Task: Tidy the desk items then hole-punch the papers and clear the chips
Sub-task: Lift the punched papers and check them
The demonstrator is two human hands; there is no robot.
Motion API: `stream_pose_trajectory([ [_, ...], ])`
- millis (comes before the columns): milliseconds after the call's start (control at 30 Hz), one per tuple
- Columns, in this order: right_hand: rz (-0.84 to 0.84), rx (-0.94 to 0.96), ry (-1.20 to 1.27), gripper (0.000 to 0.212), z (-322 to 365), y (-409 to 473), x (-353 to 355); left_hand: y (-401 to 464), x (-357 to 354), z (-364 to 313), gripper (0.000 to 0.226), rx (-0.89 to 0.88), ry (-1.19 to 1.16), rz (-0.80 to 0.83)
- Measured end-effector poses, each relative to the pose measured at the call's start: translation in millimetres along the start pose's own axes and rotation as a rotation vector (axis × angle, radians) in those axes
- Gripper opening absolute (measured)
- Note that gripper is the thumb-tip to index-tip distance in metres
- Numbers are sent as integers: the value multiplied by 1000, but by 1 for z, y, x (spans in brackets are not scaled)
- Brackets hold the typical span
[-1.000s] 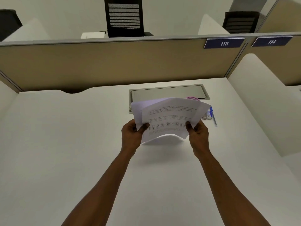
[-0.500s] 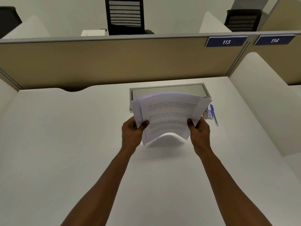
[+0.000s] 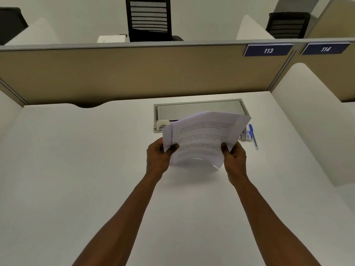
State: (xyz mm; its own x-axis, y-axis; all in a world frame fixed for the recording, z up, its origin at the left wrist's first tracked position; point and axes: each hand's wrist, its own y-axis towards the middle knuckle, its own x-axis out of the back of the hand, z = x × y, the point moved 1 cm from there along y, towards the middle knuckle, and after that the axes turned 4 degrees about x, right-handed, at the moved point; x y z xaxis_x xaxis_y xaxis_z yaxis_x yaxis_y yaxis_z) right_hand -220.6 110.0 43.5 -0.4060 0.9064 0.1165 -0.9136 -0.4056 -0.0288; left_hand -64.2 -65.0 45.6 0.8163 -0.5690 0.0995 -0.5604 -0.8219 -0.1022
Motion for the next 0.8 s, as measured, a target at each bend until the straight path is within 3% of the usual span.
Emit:
stream_pose_trajectory([
  [500,-10,64,108,26,19,3,2,1,6,-20,19,-45,-58,-5],
  [800,91,190,72,27,44,-6,-28,0,37,-34,10,-81,-201,-80],
])
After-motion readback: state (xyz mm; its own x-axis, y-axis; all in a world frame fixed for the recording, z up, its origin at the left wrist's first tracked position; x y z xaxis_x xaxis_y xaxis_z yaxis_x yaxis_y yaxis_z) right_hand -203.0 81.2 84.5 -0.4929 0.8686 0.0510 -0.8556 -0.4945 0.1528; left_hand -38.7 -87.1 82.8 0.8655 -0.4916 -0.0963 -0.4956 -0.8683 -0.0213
